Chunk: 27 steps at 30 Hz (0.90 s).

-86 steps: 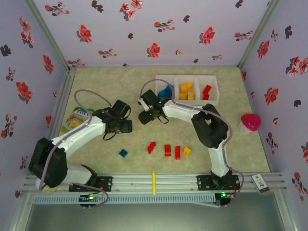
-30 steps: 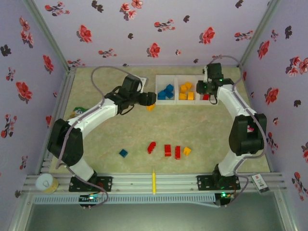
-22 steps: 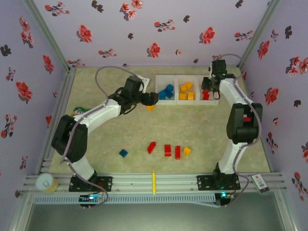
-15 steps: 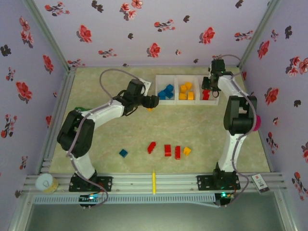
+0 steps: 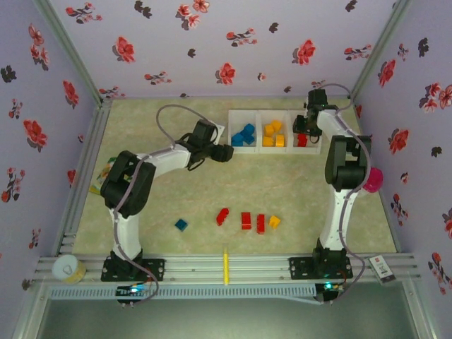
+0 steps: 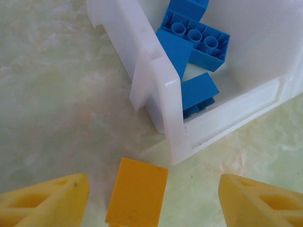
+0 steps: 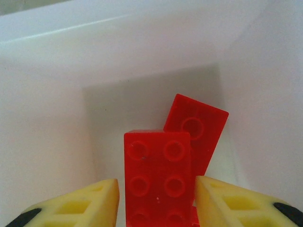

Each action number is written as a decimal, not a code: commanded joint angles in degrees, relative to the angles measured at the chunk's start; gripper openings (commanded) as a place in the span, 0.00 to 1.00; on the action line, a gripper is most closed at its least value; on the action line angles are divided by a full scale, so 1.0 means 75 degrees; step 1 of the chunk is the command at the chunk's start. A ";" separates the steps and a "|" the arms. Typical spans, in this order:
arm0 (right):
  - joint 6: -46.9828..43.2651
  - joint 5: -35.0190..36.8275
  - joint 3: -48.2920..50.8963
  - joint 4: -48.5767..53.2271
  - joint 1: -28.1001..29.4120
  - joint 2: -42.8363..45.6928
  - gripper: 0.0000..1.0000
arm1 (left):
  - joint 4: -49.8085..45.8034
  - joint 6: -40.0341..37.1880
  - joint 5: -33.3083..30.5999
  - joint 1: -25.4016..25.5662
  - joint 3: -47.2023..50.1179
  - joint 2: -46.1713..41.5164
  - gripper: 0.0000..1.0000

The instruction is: Sort the legos into containers by color

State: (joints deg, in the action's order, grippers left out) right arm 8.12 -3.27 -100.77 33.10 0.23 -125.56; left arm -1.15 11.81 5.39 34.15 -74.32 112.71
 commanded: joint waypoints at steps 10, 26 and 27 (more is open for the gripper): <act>0.0010 0.0040 0.0402 0.0216 -0.0054 0.1165 0.57 | -0.0377 -0.0195 -0.0365 -0.0065 -0.0316 0.0506 0.67; 0.0017 -0.0324 0.1250 -0.0020 -0.0042 0.2034 0.58 | -0.0352 -0.0283 -0.0482 -0.0065 -0.0167 0.0629 0.62; 0.0036 -0.0342 0.1317 -0.0079 -0.0042 0.2037 0.56 | -0.0334 -0.0285 -0.0476 -0.0057 -0.0161 0.0629 0.62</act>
State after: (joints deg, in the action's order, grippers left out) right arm 7.99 -4.56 -92.68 33.10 -0.01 -110.30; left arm -4.56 10.33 2.59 34.11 -75.70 116.92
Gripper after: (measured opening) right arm 0.568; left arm 0.623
